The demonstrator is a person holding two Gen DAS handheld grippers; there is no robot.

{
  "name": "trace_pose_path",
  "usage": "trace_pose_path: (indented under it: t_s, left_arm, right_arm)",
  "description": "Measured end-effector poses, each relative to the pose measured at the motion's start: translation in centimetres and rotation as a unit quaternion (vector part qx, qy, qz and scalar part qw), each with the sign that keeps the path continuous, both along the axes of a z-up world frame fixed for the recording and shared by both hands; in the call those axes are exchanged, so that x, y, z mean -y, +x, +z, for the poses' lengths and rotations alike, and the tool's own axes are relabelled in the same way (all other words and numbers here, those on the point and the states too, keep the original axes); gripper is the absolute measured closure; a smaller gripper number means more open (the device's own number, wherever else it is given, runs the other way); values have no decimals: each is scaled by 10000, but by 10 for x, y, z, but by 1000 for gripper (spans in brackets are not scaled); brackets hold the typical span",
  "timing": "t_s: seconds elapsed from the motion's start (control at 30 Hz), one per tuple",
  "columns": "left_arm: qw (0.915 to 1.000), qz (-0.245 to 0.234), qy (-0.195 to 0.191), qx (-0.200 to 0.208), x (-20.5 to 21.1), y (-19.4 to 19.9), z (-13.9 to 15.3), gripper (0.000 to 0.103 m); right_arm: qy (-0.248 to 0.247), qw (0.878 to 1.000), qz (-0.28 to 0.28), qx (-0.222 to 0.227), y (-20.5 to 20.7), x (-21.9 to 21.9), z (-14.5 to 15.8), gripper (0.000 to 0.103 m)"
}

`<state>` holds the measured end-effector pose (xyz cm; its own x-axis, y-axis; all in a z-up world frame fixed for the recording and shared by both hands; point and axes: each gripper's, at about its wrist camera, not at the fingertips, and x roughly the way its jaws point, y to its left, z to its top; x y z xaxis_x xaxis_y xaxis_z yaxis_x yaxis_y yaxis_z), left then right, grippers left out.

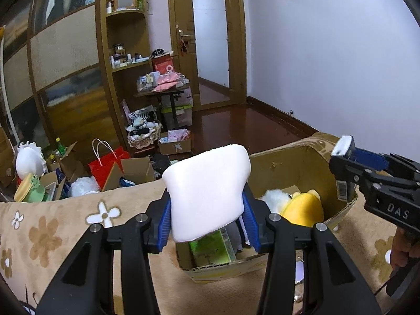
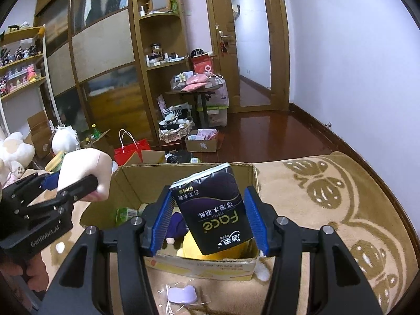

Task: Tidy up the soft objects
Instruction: 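Carry the white cushion and black tissue pack over the box and release both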

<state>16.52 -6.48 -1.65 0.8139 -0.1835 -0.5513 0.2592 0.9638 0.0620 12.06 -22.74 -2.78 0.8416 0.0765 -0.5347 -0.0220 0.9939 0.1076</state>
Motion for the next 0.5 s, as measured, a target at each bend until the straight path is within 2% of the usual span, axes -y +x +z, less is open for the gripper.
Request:
trace_pose_path:
  t_s: [0.2,0.5]
  left_arm:
    - [9998,-38,178,-37,8,4,-10,53]
    - [9997,-87,163,-167,6,8,-17,45]
  right_arm:
    - [138,9999,43,-6,6,2,-7,45]
    - [176,9995,252,64,7,-5,-8,44]
